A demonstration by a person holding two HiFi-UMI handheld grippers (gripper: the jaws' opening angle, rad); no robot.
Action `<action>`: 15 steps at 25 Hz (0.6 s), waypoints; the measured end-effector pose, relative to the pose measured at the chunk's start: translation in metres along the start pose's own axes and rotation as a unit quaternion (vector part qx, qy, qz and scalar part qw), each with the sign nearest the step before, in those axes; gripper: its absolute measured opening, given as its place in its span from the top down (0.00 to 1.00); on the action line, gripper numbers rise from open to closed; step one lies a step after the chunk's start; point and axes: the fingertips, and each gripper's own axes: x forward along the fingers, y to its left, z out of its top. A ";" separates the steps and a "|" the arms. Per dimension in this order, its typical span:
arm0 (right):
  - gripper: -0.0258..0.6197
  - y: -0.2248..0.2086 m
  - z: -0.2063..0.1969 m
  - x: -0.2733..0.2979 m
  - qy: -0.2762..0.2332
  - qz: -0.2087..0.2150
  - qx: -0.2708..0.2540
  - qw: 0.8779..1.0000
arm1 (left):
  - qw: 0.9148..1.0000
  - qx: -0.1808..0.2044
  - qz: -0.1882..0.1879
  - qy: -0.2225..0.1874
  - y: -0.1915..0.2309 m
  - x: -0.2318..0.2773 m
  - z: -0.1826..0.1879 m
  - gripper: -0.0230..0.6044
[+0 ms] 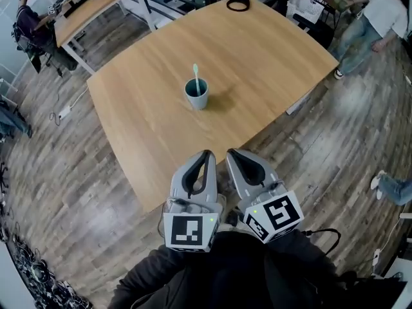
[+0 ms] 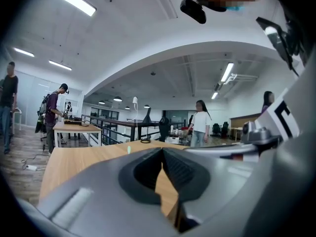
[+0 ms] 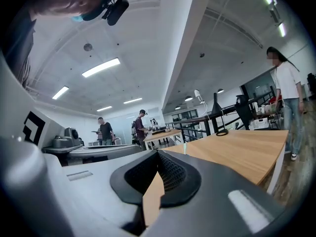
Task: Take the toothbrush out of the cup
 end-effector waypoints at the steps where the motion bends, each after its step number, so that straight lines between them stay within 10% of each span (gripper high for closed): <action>1: 0.96 -0.004 0.000 0.010 0.003 0.002 0.000 1.000 | 1.000 -0.005 0.004 0.002 0.007 0.008 0.000 0.95; 15: 0.96 -0.044 0.016 0.140 0.028 0.008 0.000 1.000 | 0.999 -0.034 0.008 0.005 0.092 0.111 0.009 0.95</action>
